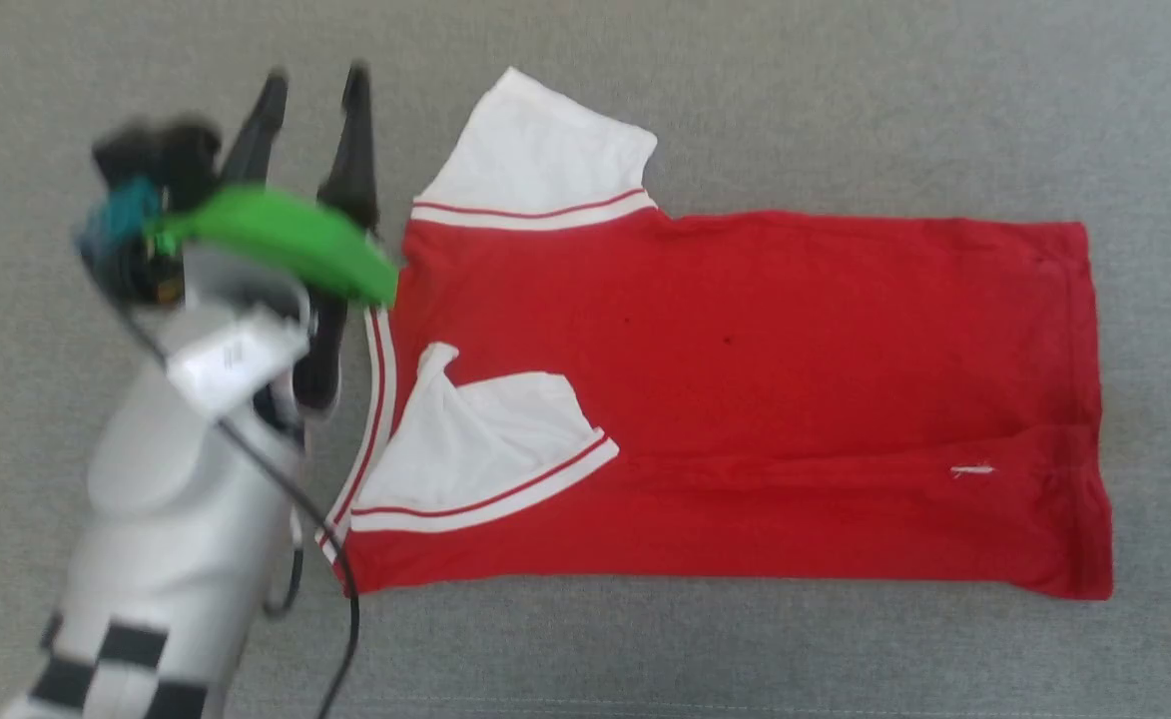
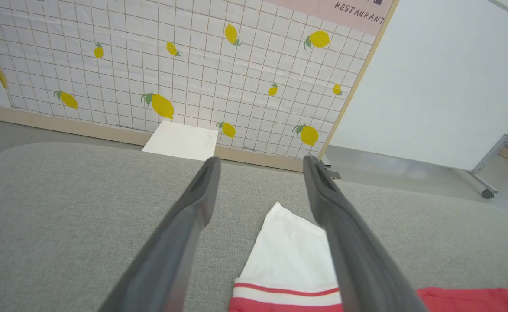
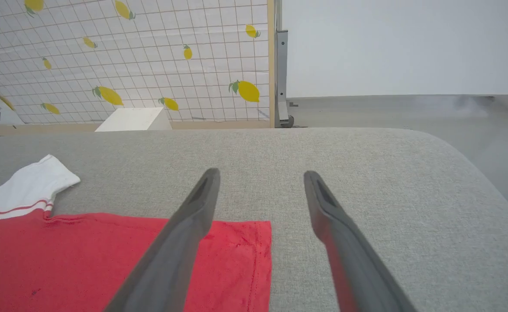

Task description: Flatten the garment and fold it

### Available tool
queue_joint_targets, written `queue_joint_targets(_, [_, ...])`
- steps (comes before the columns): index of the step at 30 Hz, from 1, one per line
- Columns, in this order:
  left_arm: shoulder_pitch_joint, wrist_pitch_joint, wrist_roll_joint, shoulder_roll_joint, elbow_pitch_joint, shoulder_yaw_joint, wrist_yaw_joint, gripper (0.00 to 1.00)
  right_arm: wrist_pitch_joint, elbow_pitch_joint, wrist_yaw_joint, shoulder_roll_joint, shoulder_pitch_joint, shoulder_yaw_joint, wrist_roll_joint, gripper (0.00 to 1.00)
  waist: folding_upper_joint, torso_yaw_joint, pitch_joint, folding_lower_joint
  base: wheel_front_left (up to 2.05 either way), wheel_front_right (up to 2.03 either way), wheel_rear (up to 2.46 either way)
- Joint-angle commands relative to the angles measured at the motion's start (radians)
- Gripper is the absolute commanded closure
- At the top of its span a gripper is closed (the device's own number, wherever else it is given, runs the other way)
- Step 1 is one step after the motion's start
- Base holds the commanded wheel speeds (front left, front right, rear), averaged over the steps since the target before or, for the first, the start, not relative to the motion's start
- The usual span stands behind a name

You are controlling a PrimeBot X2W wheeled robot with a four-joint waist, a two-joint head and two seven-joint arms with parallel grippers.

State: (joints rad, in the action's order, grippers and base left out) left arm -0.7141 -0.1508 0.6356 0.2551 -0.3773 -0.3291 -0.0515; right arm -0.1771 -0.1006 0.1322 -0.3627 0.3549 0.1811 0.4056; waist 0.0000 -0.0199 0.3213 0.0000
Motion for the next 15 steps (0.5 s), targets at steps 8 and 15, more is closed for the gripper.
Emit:
queue_joint_targets(8, [-0.356,0.235,-0.018,-0.027,-0.246,-0.07,0.049,0.0,-0.017,0.04,-0.002,-0.01,0.074,-0.042,0.021,0.0,0.0,-0.041,0.184,0.0,0.0,0.0,0.0])
queue_joint_targets(15, [-0.55,0.502,-0.041,-0.036,-0.429,-0.134,0.027,0.0,-0.018,0.055,-0.002,0.0,0.103,-0.078,0.036,0.0,0.0,-0.089,0.271,0.0,0.0,0.0,0.0])
